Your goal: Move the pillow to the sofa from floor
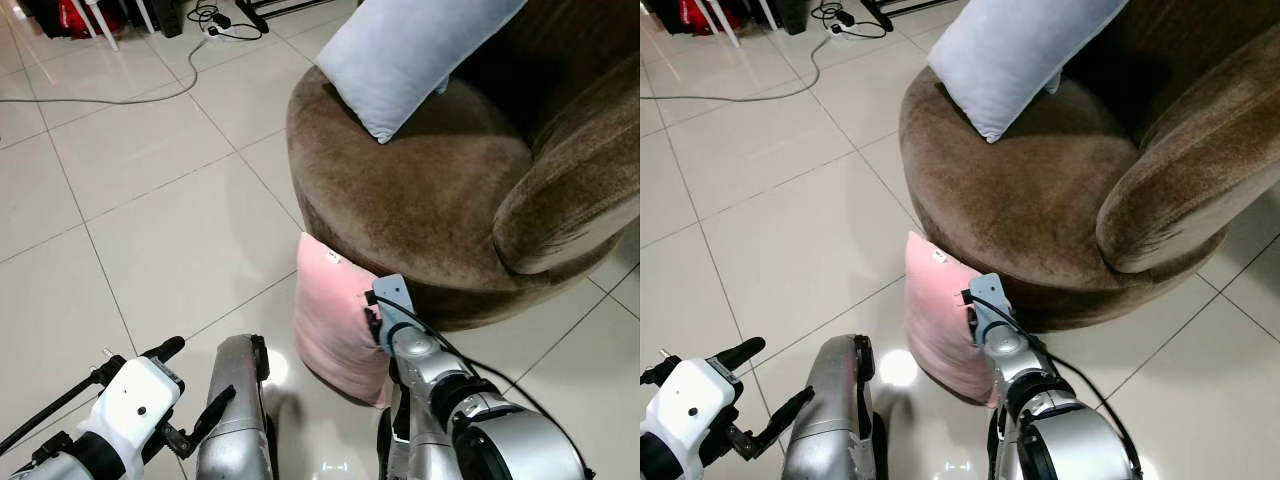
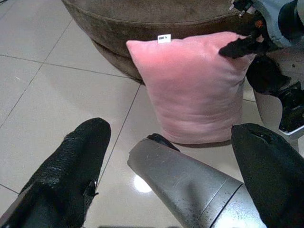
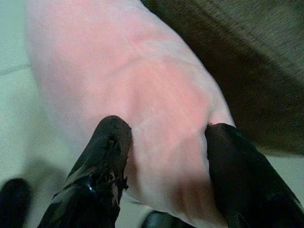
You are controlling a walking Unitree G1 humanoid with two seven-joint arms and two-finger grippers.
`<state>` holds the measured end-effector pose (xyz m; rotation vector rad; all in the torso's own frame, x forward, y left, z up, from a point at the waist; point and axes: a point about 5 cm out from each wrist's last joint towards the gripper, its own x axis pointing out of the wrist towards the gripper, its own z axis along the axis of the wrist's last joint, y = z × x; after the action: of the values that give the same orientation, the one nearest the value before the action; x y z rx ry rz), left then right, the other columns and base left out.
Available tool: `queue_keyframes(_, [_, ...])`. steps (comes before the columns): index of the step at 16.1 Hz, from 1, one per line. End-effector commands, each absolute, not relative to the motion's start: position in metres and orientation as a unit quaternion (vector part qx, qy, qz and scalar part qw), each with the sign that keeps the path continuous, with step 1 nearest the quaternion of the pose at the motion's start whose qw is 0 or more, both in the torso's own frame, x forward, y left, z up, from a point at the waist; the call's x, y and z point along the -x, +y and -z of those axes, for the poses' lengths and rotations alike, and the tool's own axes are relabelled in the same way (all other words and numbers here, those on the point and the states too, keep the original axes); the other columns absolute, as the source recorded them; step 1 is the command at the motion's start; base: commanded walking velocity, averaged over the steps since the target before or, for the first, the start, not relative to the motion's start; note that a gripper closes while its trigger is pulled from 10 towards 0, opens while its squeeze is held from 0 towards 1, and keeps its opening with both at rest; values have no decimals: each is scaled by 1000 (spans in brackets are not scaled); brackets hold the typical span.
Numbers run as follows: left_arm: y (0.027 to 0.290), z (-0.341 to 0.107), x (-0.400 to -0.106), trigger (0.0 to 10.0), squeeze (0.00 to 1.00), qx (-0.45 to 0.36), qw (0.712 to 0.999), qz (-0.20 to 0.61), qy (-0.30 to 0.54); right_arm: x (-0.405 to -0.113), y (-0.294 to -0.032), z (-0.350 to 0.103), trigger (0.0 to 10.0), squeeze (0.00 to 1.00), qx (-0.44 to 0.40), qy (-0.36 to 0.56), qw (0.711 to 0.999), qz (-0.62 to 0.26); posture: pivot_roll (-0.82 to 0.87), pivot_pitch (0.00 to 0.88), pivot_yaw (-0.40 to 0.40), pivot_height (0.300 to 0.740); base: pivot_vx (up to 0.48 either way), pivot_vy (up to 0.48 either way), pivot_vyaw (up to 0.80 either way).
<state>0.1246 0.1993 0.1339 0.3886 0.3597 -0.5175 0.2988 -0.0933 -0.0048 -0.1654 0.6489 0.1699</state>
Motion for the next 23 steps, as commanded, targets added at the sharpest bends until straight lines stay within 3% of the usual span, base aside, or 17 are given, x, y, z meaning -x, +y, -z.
queue_keyframes(1, [201, -135, -123, 10000, 380, -194, 930, 256, 179, -293, -92, 10, 8510, 0, 52, 329, 939, -84, 318, 184, 59, 522, 0, 0, 0])
queue_keyframes(3, [203, -134, -124, 10000, 380, -194, 929, 257, 181, -296, -90, 7, 2196, 0, 40, 319, 943, -87, 319, 183, 59, 522, 0, 0, 0])
queue_keyframes(4, [204, -132, -123, 10000, 380, -196, 927, 260, 187, -297, -88, 5, 0, 0, 35, 315, 944, -89, 320, 182, 60, 522, 0, 0, 0])
queue_keyframes(12, [185, -121, -118, 10000, 380, -195, 921, 277, 191, -296, -84, 5, 0, 0, 53, 307, 944, -106, 323, 184, 60, 522, 0, 0, 0])
queue_keyframes(23, [185, -117, -115, 10000, 384, -194, 917, 284, 202, -293, -82, 7, 0, 0, 64, 307, 942, -117, 322, 180, 60, 522, 0, 0, 0])
